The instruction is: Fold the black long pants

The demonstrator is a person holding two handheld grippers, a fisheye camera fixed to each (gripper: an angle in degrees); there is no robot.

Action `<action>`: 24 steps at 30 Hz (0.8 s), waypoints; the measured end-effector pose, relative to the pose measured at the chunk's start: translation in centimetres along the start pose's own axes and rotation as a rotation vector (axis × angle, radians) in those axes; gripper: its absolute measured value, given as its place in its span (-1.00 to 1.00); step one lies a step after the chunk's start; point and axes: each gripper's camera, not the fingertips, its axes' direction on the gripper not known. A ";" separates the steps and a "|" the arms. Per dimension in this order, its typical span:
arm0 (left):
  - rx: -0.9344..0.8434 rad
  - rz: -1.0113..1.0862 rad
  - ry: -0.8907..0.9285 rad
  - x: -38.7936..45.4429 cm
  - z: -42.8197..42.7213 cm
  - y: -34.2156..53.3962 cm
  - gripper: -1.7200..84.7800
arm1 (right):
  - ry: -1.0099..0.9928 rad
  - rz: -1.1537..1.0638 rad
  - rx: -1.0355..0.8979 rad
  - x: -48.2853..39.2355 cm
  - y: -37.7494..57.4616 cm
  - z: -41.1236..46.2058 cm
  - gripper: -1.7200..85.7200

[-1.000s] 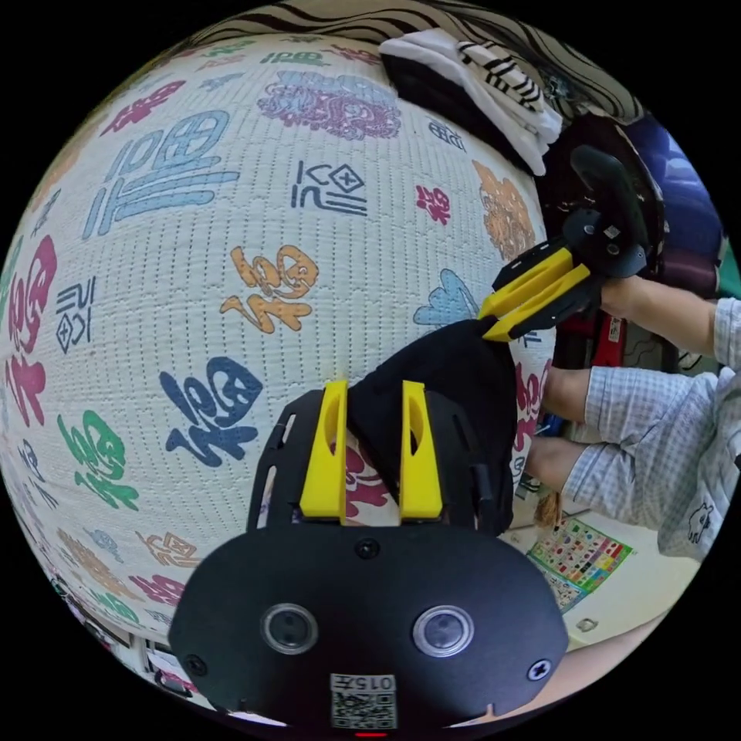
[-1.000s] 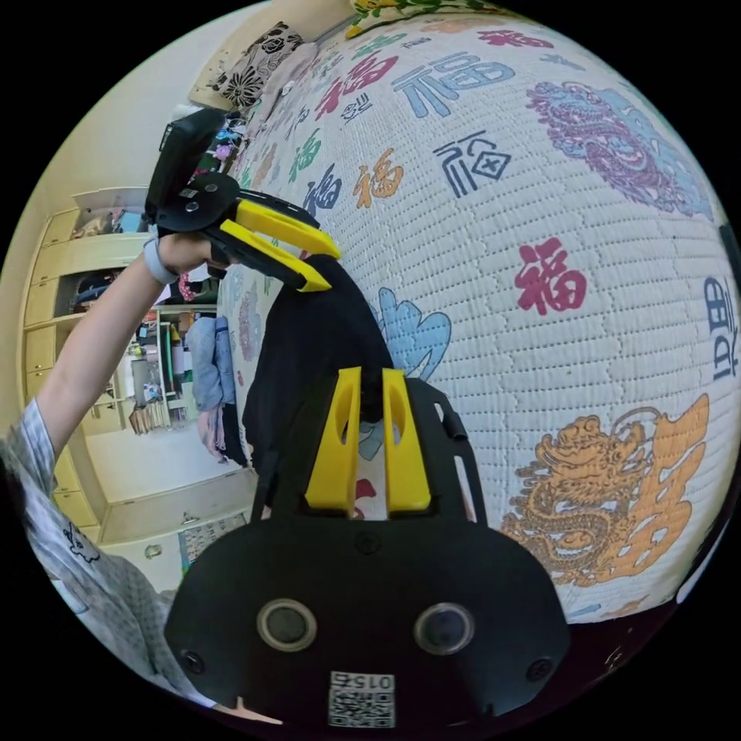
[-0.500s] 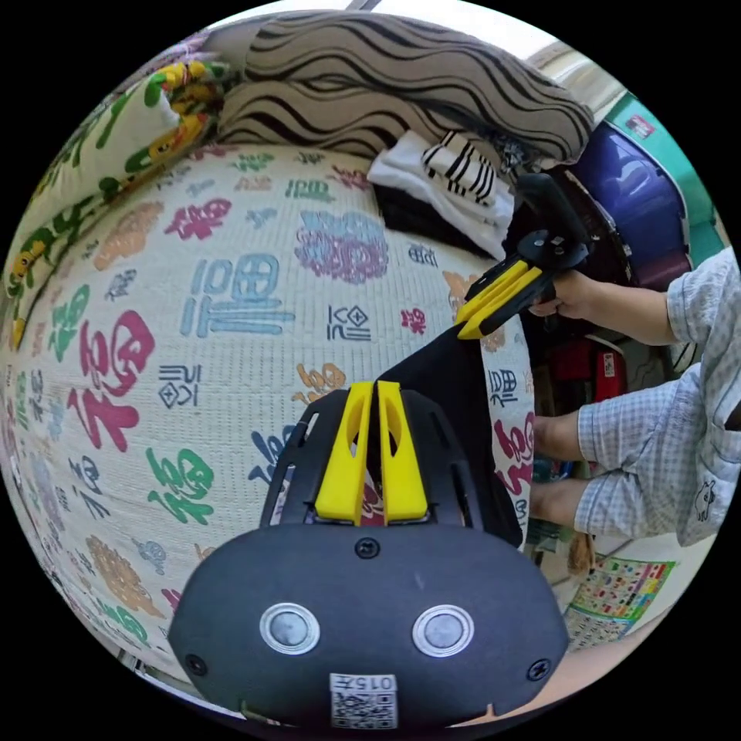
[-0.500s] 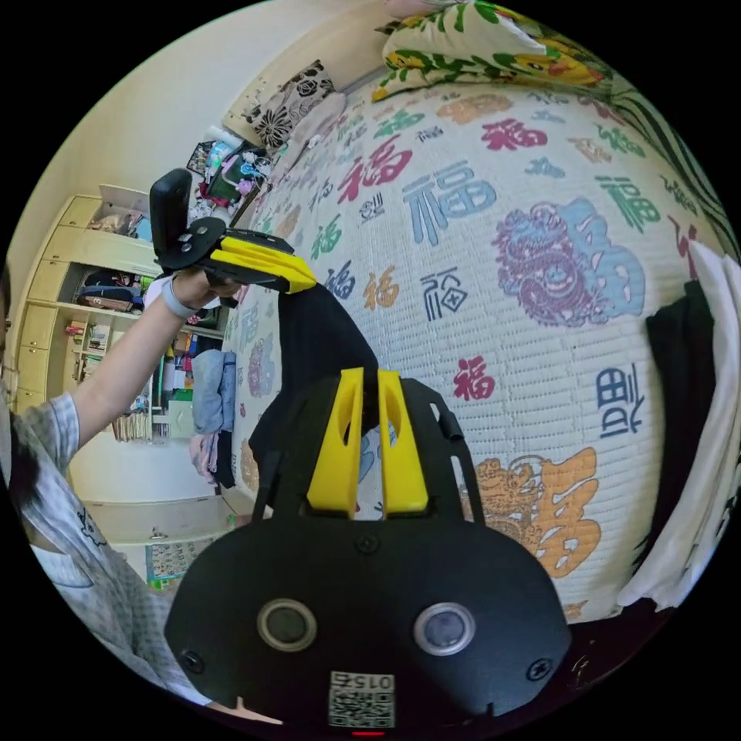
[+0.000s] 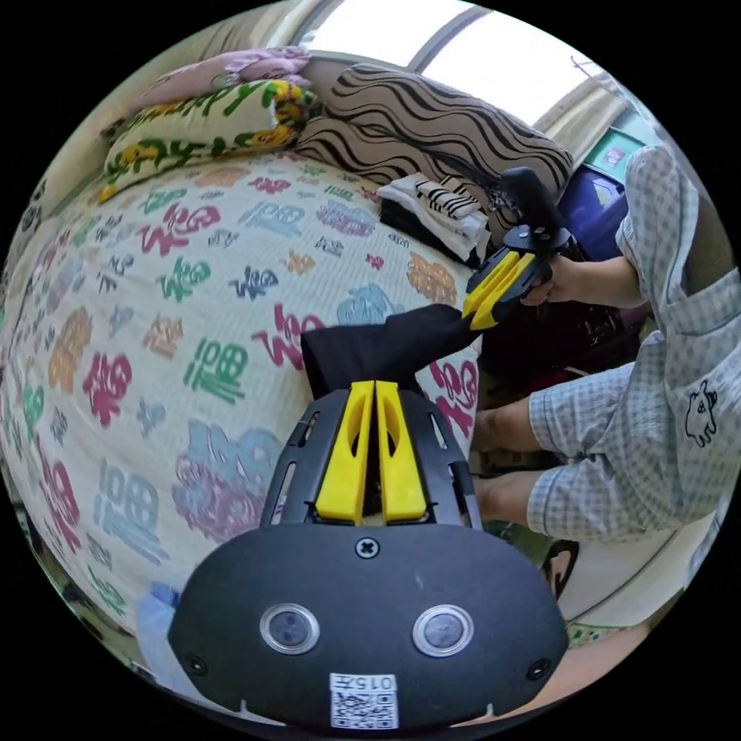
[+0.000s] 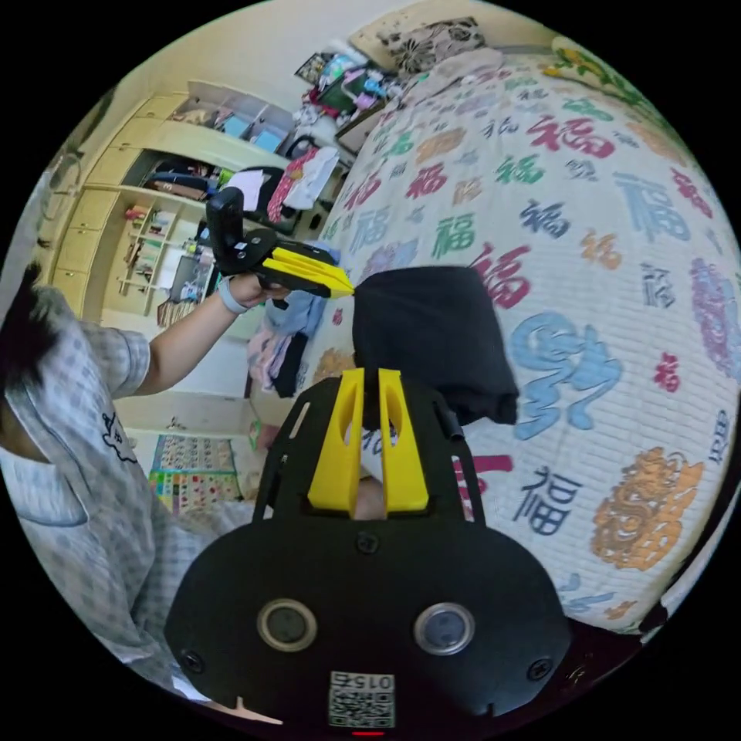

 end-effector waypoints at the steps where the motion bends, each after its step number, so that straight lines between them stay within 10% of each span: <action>1: -0.003 -0.042 0.005 0.0 0.1 1.9 -0.97 | -0.032 -0.003 -0.041 -0.5 0.0 1.7 -0.88; 24: -0.079 -0.338 -0.024 -4.2 0.8 15.9 -0.94 | 0.151 -0.112 -0.285 -3.6 -1.2 12.5 -0.89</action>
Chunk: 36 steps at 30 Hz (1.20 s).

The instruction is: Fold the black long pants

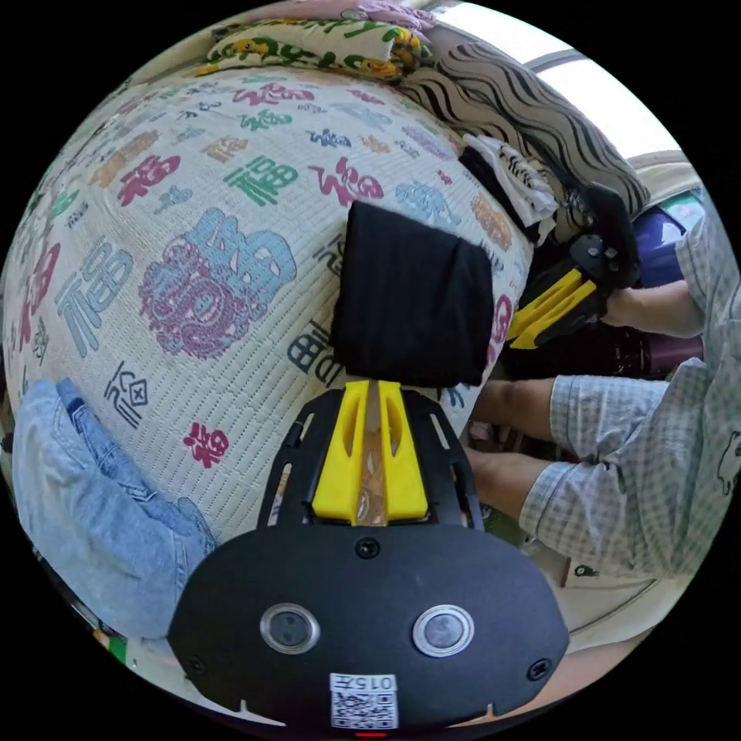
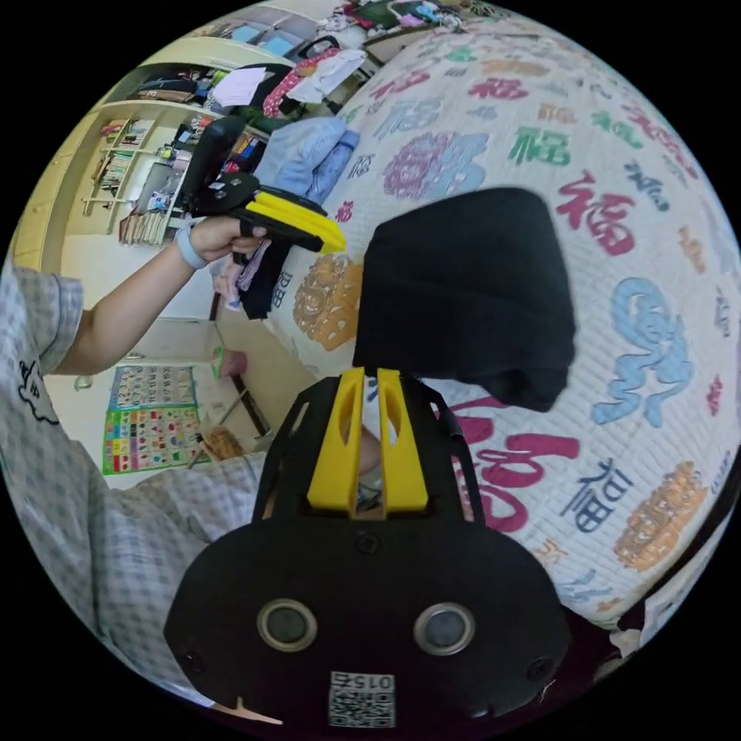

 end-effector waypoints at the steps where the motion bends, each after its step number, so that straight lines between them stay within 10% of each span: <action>1: 0.077 -0.033 0.040 0.0 -0.8 -0.3 -0.93 | 0.056 0.000 0.041 0.1 -0.2 -0.8 -0.91; 24: 0.094 -0.004 -0.040 -4.3 1.6 -9.2 -0.74 | 0.012 0.544 0.277 11.9 2.3 -3.8 -0.83; 36: -0.089 -0.256 0.264 -11.4 9.3 -14.7 -0.94 | -0.534 0.806 0.399 18.7 4.2 -2.2 -0.93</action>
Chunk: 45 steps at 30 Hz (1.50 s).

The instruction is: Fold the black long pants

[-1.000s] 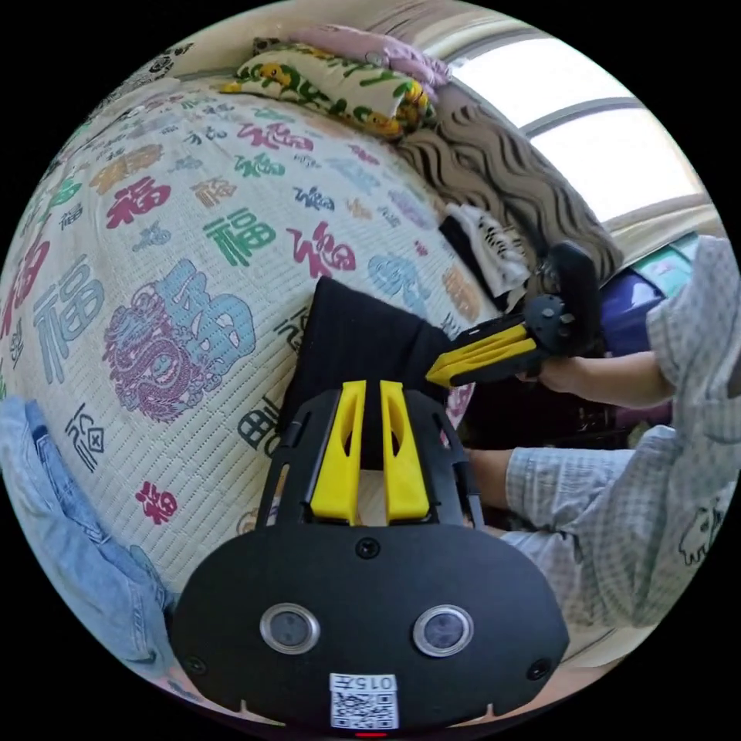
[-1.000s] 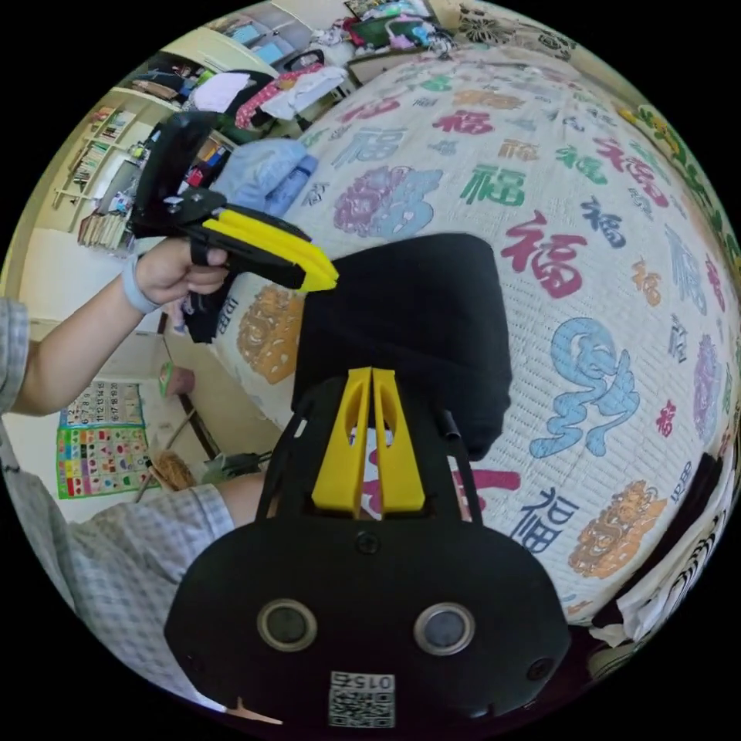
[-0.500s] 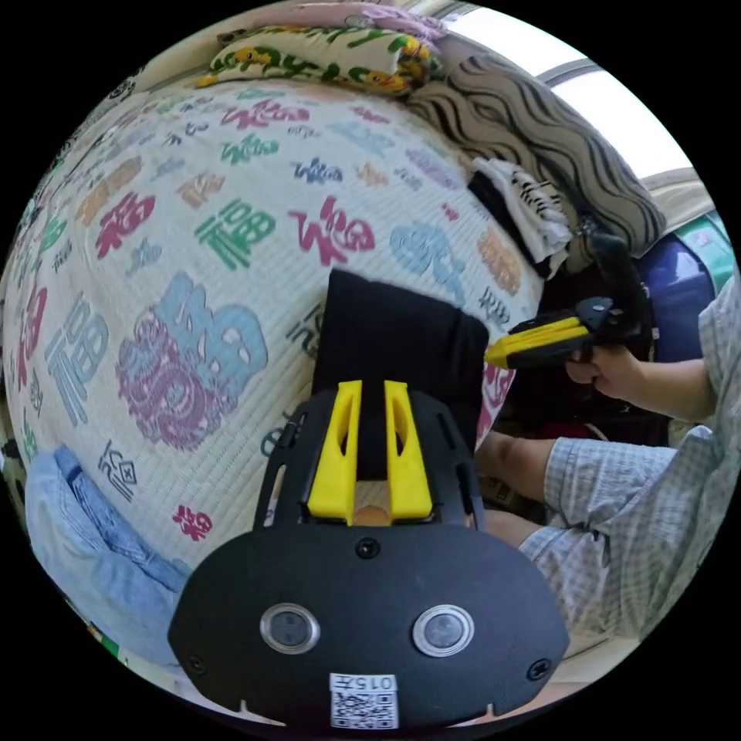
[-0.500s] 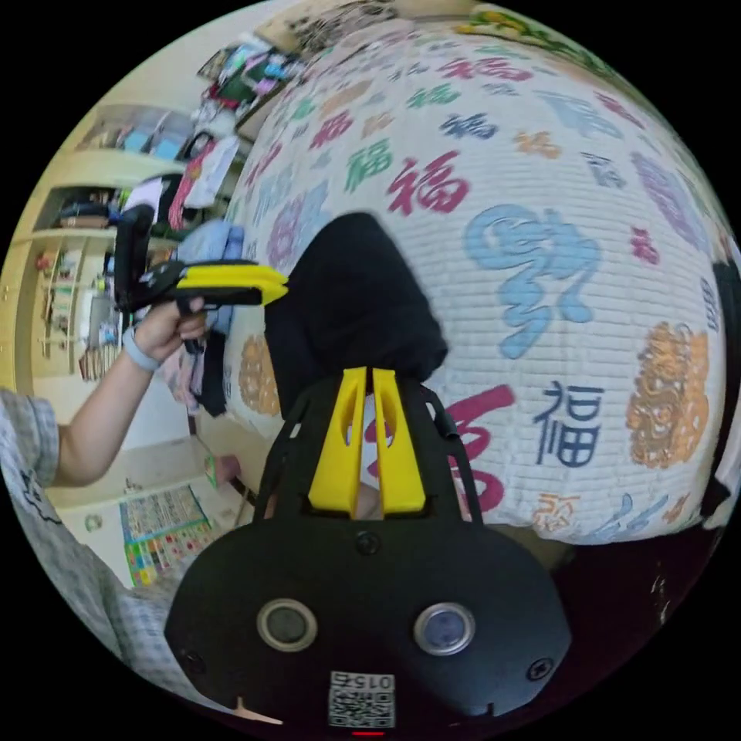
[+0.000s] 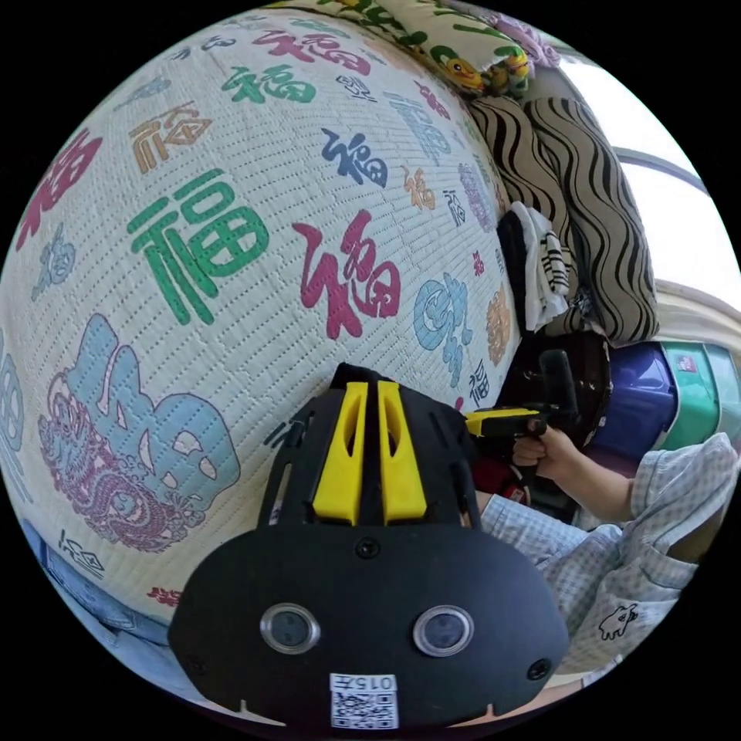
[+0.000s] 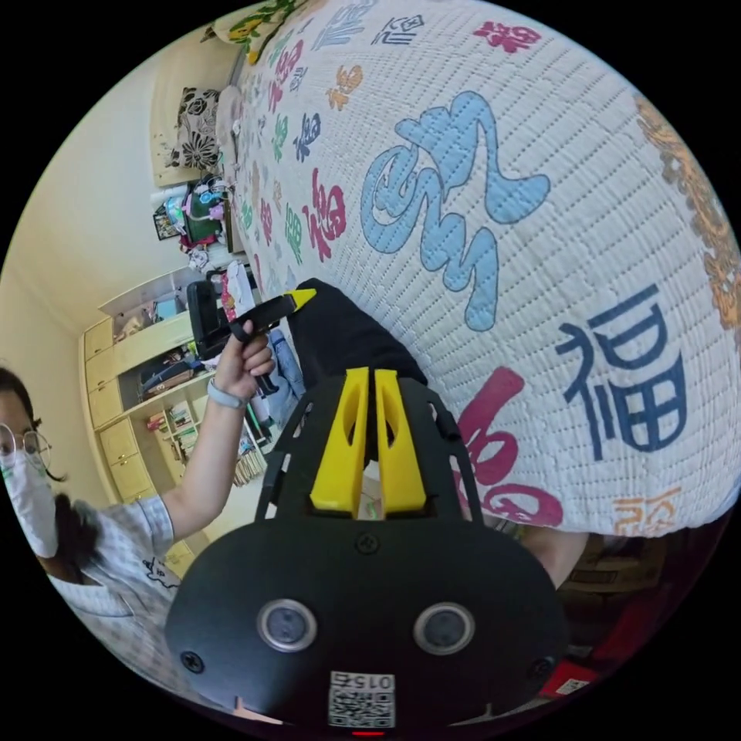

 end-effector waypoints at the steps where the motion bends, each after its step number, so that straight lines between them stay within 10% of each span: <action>1: 0.024 -0.036 0.023 -0.5 -0.1 0.2 -0.95 | -0.010 0.012 0.021 0.2 0.1 -0.5 -0.94; 15: 0.199 -0.062 -0.047 -1.8 -0.3 2.5 -0.85 | 0.090 -0.080 0.120 -0.4 0.8 -4.9 -0.92; 25: 0.048 -0.104 -0.239 -0.8 4.7 9.4 -0.93 | 0.484 -0.668 -0.156 -9.5 2.5 1.7 -0.98; 34: 0.114 -0.127 -0.383 -2.6 8.4 11.0 -0.95 | 0.708 -0.485 -0.323 -5.8 4.2 2.1 -0.97; 45: 0.578 -0.621 0.171 -6.6 12.6 21.9 -0.66 | 0.463 -0.649 -0.225 -11.5 0.0 -7.6 -0.77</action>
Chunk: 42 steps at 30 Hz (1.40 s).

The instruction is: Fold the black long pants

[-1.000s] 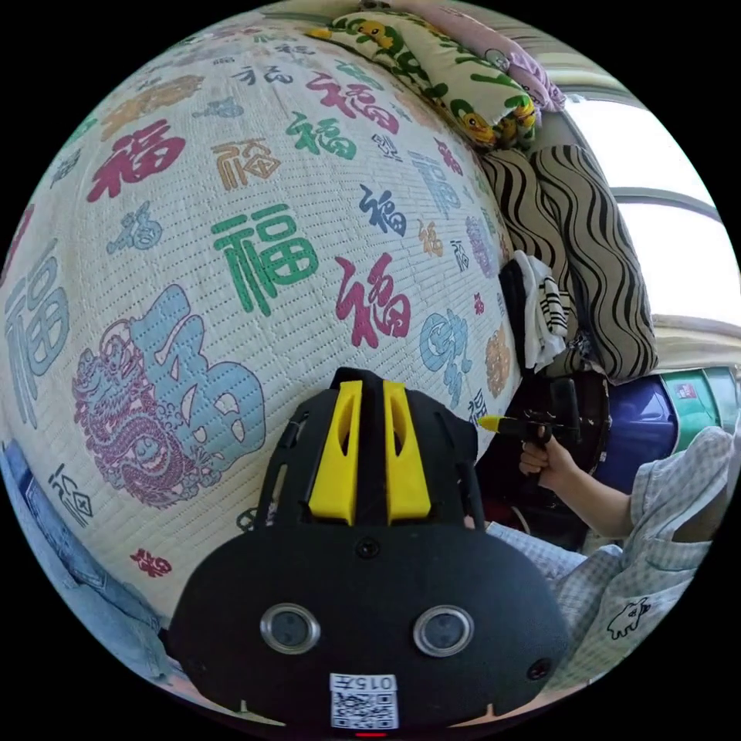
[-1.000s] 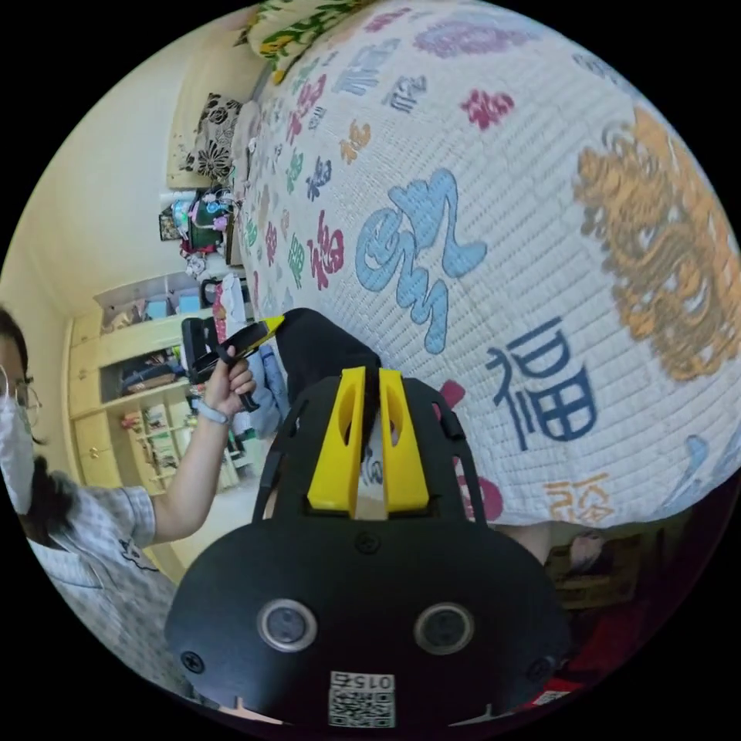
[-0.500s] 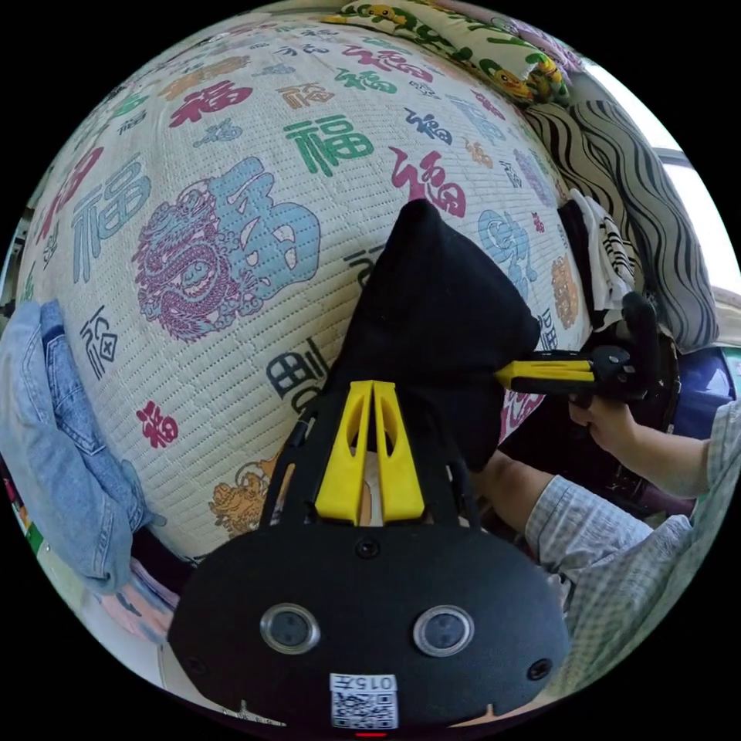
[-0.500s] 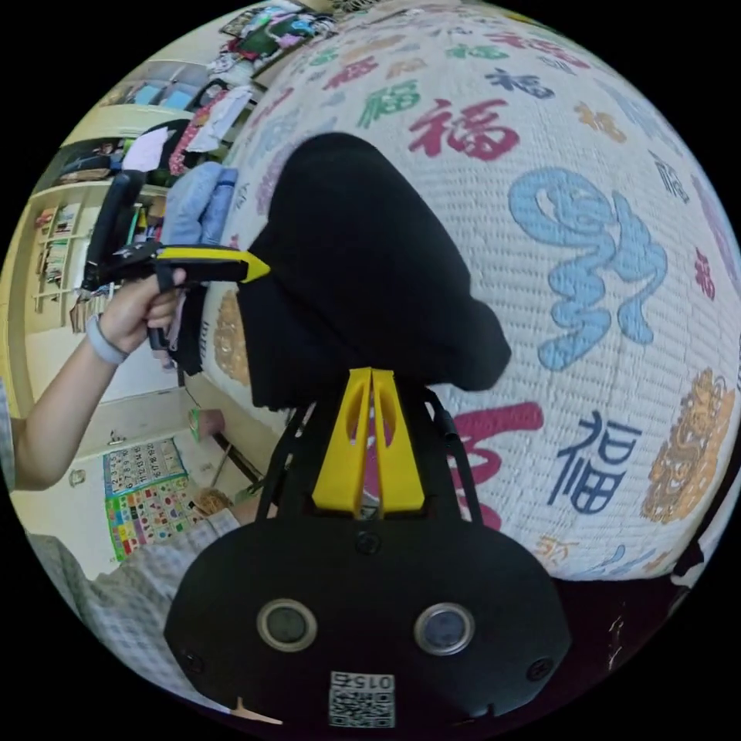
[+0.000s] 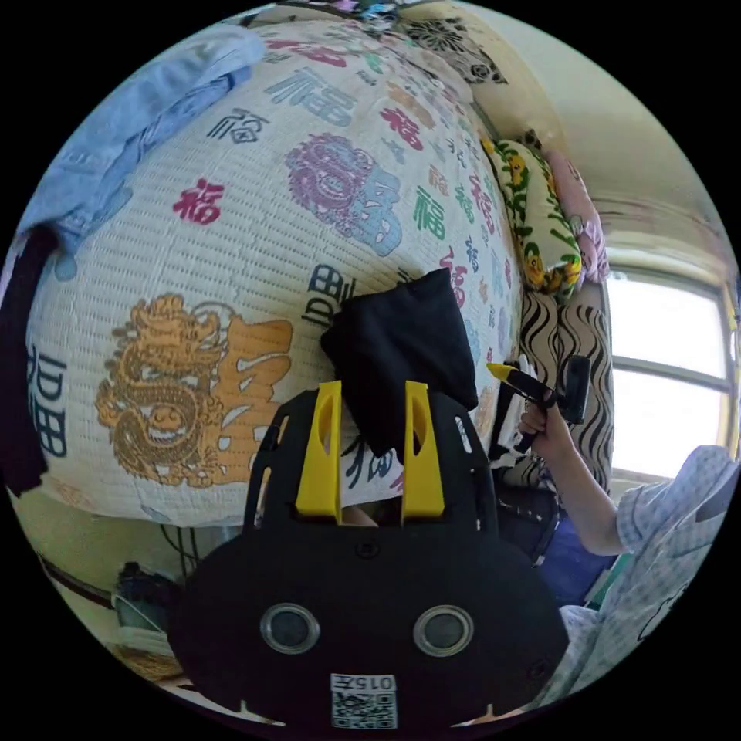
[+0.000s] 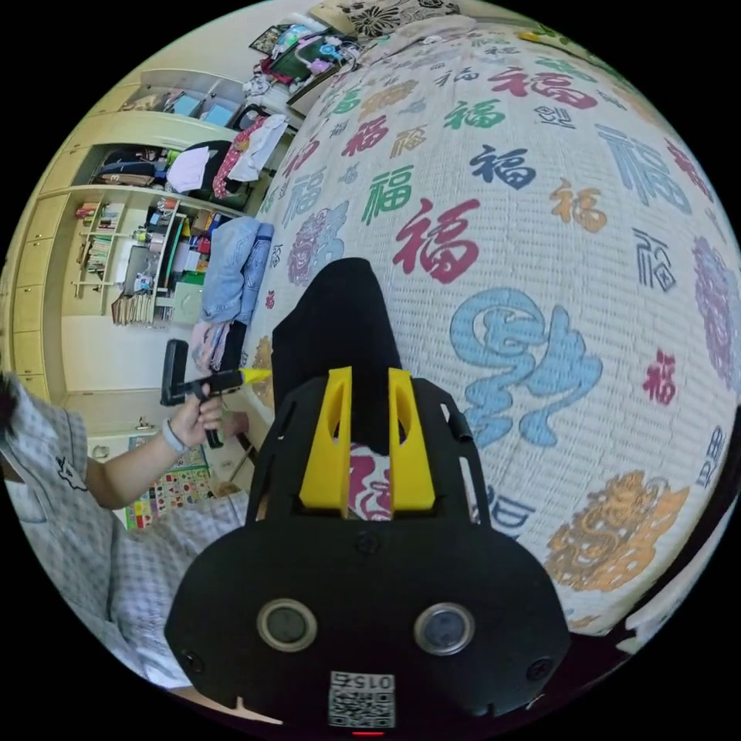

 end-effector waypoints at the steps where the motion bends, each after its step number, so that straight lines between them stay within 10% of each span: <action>1: 0.008 -0.053 0.020 -1.1 0.8 0.6 -0.64 | -0.018 -0.005 -0.034 0.3 -0.9 -0.1 -0.75; 26: -0.070 -0.129 0.252 -2.9 12.3 1.7 -0.78 | -0.311 0.074 -0.336 1.3 3.1 -1.7 -0.79; 34: -0.075 0.193 0.230 9.8 13.5 1.5 -0.79 | -0.453 0.094 -0.042 2.9 11.8 -11.7 -0.79; 42: -0.302 0.438 0.476 27.6 27.6 2.8 -0.79 | -0.121 0.235 0.130 8.7 23.0 -28.1 -0.79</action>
